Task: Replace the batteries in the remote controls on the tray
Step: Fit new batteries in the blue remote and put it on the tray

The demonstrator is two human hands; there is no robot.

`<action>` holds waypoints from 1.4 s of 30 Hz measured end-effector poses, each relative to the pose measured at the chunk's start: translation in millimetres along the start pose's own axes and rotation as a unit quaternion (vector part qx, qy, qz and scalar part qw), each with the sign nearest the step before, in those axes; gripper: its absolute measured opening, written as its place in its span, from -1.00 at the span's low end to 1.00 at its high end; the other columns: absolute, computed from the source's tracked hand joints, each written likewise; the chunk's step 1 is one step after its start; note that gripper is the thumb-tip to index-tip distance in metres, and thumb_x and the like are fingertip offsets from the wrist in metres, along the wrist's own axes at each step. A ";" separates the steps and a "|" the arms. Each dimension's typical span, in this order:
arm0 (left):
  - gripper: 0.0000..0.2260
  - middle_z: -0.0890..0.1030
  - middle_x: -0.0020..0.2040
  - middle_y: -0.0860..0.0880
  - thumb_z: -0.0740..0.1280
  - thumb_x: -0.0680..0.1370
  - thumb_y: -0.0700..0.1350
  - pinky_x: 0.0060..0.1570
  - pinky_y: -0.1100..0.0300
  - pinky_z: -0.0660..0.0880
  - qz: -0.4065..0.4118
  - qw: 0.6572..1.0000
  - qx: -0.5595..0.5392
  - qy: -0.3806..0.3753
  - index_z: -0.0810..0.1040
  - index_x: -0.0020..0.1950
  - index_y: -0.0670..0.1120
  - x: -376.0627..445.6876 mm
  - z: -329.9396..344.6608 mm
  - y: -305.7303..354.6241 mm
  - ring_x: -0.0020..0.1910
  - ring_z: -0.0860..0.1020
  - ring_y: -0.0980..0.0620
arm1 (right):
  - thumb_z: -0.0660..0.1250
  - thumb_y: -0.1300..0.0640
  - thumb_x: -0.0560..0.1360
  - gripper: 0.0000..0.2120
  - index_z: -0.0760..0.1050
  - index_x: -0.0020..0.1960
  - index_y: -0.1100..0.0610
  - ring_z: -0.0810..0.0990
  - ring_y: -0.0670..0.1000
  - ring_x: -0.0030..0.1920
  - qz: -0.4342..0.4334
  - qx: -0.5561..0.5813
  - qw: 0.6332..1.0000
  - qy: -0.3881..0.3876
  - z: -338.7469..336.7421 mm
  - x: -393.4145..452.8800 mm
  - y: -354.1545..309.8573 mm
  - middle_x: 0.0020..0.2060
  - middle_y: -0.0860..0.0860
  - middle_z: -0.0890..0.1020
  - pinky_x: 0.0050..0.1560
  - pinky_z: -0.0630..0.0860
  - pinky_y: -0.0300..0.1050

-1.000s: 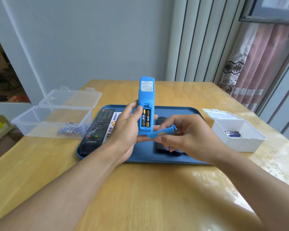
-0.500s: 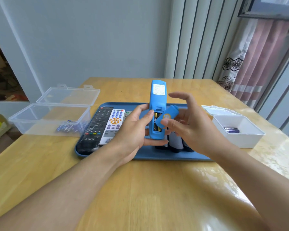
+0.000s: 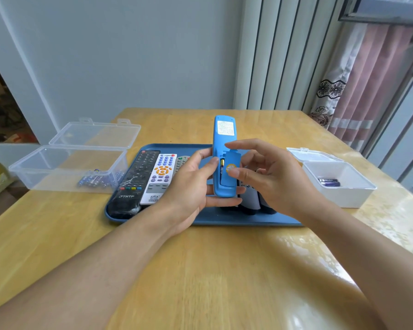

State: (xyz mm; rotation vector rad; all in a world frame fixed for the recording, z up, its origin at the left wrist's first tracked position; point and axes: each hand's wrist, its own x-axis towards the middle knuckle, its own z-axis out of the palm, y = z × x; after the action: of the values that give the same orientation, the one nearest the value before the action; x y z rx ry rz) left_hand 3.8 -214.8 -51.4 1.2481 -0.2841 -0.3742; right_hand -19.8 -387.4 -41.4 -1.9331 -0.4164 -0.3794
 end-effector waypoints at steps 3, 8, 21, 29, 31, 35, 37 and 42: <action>-0.74 0.69 0.17 -0.19 0.14 0.74 -0.09 -0.02 -0.23 0.65 0.003 1.000 -0.006 0.003 0.46 0.40 -0.02 -0.1 -0.4 0.7 0.00 0.69 -0.36 | 0.49 0.19 0.46 -0.66 0.59 0.14 -0.15 0.54 -0.03 -0.29 -0.006 0.007 1.000 -0.005 0.6 1.1 -0.4 -0.29 -0.09 0.56 -0.16 0.56 0.00; -0.75 0.71 0.12 -0.18 0.12 0.74 -0.10 -0.05 -0.21 0.66 0.004 1.000 -0.006 0.000 0.45 0.40 -0.01 0.1 0.8 -0.7 -0.02 0.70 -0.34 | 0.51 0.22 0.45 -0.63 0.60 0.11 -0.17 0.56 0.11 -0.28 -0.015 0.010 1.000 -0.004 1.0 1.0 -1.0 -0.19 0.12 0.59 -0.23 0.56 -0.21; -0.71 0.70 0.06 -0.28 0.34 0.64 -0.08 -0.02 -0.26 0.65 0.047 0.998 0.047 -0.003 0.45 0.36 0.01 -2.9 4.6 0.6 -0.03 0.71 -0.29 | 0.68 0.07 0.22 -0.49 0.30 -0.24 0.06 0.22 -0.12 -0.46 0.019 -0.075 0.994 0.083 -2.3 -0.1 1.1 -0.48 -0.10 0.31 -0.46 0.23 -0.31; -0.84 0.73 -0.08 -0.10 0.28 0.67 -0.06 -0.06 -0.21 0.67 0.045 0.996 0.051 0.050 0.48 0.26 -0.01 -2.0 4.0 1.7 -0.20 0.69 -0.10 | 0.62 0.03 0.31 -0.66 0.44 -0.21 0.02 0.44 -0.05 -0.35 -0.070 -0.165 0.980 0.080 6.3 -5.8 0.6 -0.38 -0.06 0.45 -0.36 0.35 -0.24; -0.86 0.73 -0.09 -0.06 0.19 0.71 -0.02 -0.03 -0.14 0.64 0.047 0.996 0.019 0.067 0.48 0.18 -0.03 -0.4 3.4 2.2 -0.24 0.67 -0.06 | 0.60 -0.01 0.33 -0.72 0.51 -0.18 0.01 0.42 -0.03 -0.32 -0.091 -0.195 0.974 0.073 6.7 -5.9 1.4 -0.28 -0.09 0.49 -0.32 0.36 -0.26; -0.76 0.73 0.00 -0.13 0.14 0.72 -0.02 -0.01 -0.05 0.58 0.017 0.995 -0.059 0.078 0.47 0.24 -0.12 2.6 1.0 6.8 -0.11 0.69 -0.13 | 0.58 0.01 0.37 -0.78 0.53 -0.18 -0.02 0.42 0.01 -0.31 -0.109 -0.180 0.975 0.066 8.1 -7.0 1.7 -0.23 -0.12 0.50 -0.29 0.36 -0.28; -0.65 0.70 -0.01 -0.18 0.16 0.71 0.03 0.15 -0.03 0.56 -0.028 0.991 -0.116 0.062 0.53 0.25 -0.21 2.1 0.8 12.0 -0.02 0.64 -0.16 | 0.57 0.02 0.38 -0.78 0.51 -0.19 -0.07 0.43 0.02 -0.30 -0.117 -0.174 0.976 0.062 8.0 -7.3 2.5 -0.22 -0.15 0.50 -0.26 0.34 -0.33; -0.76 0.50 -0.23 -0.05 0.42 0.54 0.00 -0.23 0.21 0.53 -0.069 0.984 -0.158 0.054 0.55 0.08 -0.13 1.9 -1.8 18.5 -0.27 0.52 0.02 | 0.58 0.00 0.37 -0.79 0.57 -0.14 0.01 0.44 0.00 -0.28 -0.150 -0.168 0.973 0.041 10.0 -10.4 -0.8 -0.21 -0.19 0.49 -0.23 0.34 -0.35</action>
State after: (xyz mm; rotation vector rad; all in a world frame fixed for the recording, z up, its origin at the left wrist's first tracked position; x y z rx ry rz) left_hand 8.5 -209.1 -34.2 0.9736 -0.0405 -0.4505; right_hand -28.7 -379.0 -49.2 -2.1748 -0.6255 -0.7648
